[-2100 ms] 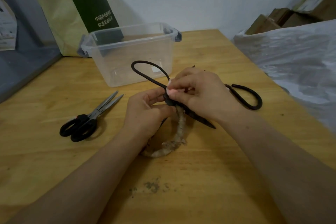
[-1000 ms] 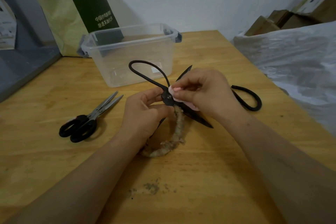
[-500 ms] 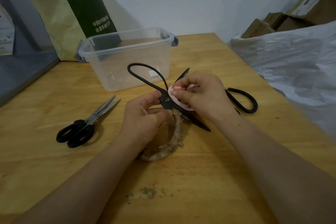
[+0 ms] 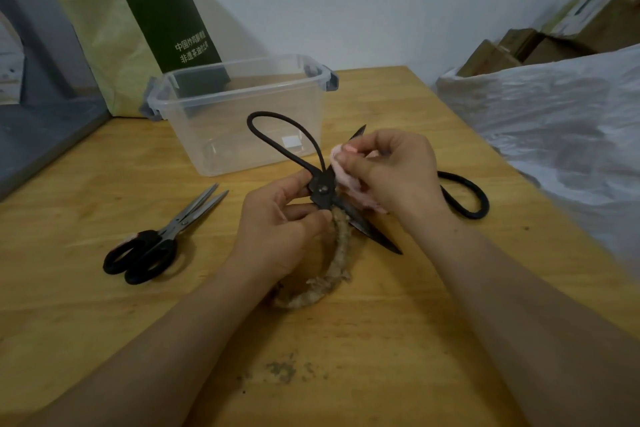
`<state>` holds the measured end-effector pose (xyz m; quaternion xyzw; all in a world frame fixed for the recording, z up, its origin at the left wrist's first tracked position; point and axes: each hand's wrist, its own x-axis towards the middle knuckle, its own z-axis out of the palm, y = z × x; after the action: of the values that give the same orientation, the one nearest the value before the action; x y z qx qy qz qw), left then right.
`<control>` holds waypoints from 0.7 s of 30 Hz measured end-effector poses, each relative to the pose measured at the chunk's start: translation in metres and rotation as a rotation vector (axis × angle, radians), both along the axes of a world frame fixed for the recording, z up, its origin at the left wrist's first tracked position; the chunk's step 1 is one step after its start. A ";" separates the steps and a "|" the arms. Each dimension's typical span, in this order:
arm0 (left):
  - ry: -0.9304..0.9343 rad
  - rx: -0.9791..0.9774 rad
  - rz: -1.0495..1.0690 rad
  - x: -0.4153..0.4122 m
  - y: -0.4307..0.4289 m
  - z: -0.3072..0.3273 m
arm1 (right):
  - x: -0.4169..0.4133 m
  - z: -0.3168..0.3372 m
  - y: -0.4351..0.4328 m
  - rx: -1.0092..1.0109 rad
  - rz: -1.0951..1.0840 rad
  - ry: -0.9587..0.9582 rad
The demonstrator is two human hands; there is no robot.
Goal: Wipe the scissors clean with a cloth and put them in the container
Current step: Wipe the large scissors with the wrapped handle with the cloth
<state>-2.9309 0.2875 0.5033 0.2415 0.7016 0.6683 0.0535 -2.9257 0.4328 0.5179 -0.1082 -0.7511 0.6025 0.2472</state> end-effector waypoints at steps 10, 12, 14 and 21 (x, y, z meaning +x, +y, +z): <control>-0.002 -0.016 -0.001 0.000 0.001 -0.002 | -0.004 -0.007 0.008 0.137 -0.126 0.061; -0.006 -0.027 -0.014 0.001 0.002 -0.001 | -0.005 -0.006 0.008 0.069 -0.153 0.082; -0.023 -0.039 -0.027 0.003 0.002 0.000 | -0.009 -0.004 0.011 0.003 -0.187 0.110; -0.031 -0.018 0.024 -0.001 0.001 -0.002 | -0.016 -0.005 0.046 -0.207 -0.410 0.055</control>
<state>-2.9318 0.2886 0.5013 0.2222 0.7096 0.6661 0.0587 -2.9422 0.4793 0.5130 -0.2669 -0.6406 0.6162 0.3725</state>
